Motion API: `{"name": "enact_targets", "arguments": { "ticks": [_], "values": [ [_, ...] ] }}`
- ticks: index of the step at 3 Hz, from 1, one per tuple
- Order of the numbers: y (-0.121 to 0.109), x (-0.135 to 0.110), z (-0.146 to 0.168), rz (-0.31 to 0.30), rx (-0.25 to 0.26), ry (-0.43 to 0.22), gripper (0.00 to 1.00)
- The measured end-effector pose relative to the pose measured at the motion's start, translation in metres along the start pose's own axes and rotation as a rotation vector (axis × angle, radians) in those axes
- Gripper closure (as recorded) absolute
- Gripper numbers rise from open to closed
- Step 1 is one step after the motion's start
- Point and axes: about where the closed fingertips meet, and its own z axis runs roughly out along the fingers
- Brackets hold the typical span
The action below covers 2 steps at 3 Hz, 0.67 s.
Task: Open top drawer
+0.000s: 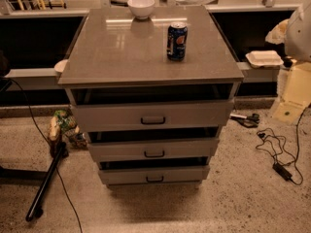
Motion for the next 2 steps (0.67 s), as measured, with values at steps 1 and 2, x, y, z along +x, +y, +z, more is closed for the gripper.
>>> {"name": "enact_targets", "arguments": {
  "ticks": [1, 2],
  "values": [
    [0.000, 0.000, 0.000, 0.000, 0.000, 0.000, 0.00],
    [0.003, 0.004, 0.036, -0.023, -0.047, 0.000, 0.00]
  ]
}}
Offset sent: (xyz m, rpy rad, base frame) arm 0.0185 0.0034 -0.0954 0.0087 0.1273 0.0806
